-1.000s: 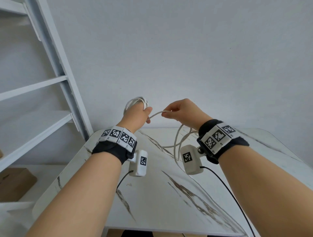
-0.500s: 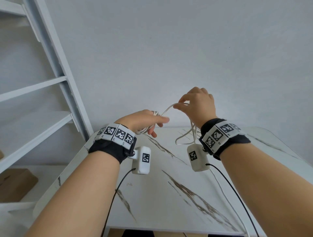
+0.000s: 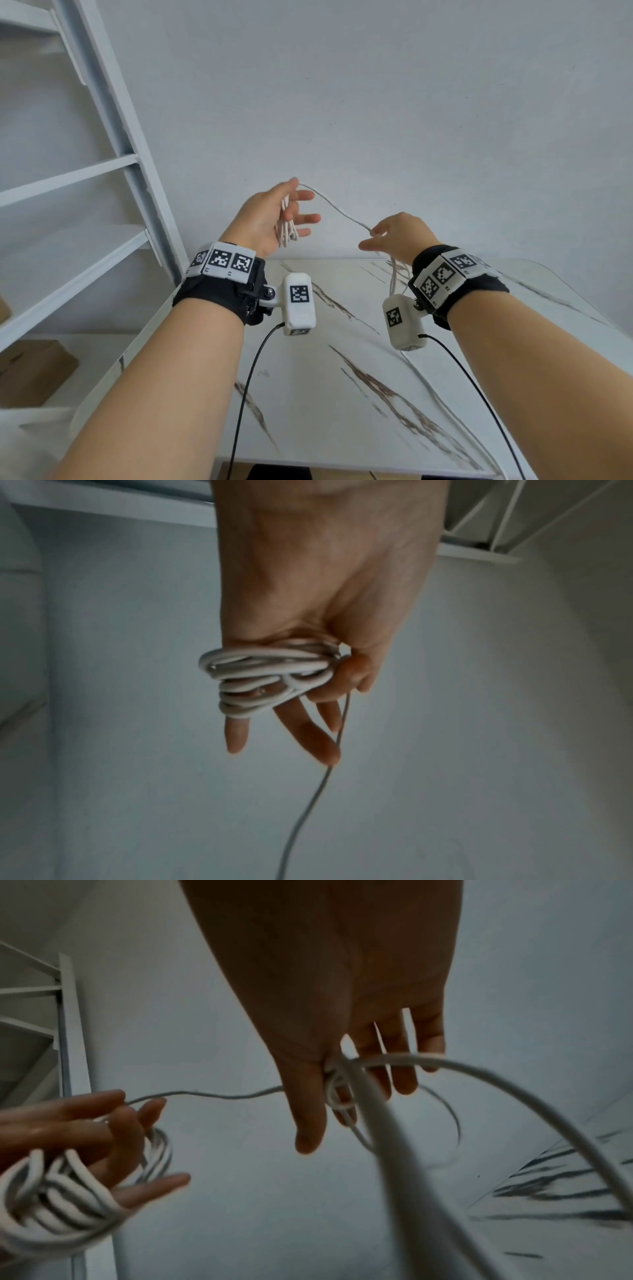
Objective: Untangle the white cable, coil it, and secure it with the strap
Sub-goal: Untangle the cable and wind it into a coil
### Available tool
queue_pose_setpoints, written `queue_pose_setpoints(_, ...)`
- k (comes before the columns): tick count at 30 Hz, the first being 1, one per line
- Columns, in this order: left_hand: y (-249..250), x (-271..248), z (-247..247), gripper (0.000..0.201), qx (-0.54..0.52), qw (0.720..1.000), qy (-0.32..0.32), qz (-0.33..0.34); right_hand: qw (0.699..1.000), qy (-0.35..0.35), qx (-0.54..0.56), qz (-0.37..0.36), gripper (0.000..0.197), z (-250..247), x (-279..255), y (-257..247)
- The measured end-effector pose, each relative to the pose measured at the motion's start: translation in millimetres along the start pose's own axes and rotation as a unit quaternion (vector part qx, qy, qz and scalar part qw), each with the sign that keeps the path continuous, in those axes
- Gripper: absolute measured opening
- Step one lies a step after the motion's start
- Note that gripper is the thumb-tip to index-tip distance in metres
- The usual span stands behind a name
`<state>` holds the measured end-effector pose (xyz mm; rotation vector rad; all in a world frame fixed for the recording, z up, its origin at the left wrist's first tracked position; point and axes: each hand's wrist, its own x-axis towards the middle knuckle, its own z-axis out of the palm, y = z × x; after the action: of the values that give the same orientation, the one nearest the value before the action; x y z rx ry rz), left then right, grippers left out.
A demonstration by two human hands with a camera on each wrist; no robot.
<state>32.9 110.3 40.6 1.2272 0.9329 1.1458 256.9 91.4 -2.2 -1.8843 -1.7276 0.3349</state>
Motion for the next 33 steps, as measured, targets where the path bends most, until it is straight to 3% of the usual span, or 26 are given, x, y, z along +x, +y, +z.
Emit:
queue_pose_setpoints(4,6.4,0.9,-8.5,0.035,-0.125,0.992,0.024,-0.005,0.999,-0.019,-0.047,0.009,0.034,3.1,0.7,9.3)
queue_pose_setpoints(9,3.3,-2.6,-4.3,0.034,-0.135,0.991,-0.008,-0.024,0.997,0.050,0.021,-0.064,0.018,7.5,-1.1,-2.5)
queue_pose_setpoints(15,3.7,-8.2,-2.0,0.041,-0.119,0.990,-0.062,-0.049,0.989,0.074,0.115,-0.048,0.017,8.0,-1.7,-10.1)
queue_pose_setpoints(19,4.2,-12.3,5.3,0.045,-0.144,0.982,-0.101,-0.066,0.996,0.038,0.070,-0.045,0.018,10.0,-3.9,-11.7)
queue_pose_setpoints(24,6.8,-13.0,16.6,0.042,-0.230,0.961,-0.137,-0.071,0.993,-0.077,-0.016,-0.083,0.017,17.9,-12.3,-25.1)
queue_pose_setpoints(29,8.1,-12.7,21.9,0.024,-0.258,0.962,-0.087,-0.019,0.981,-0.135,-0.011,-0.136,0.015,20.2,-21.8,-42.7)
queue_pose_setpoints(33,9.7,-8.3,19.5,0.006,-0.225,0.974,-0.001,0.036,0.973,-0.151,0.000,-0.172,0.024,19.3,-27.8,-49.8)
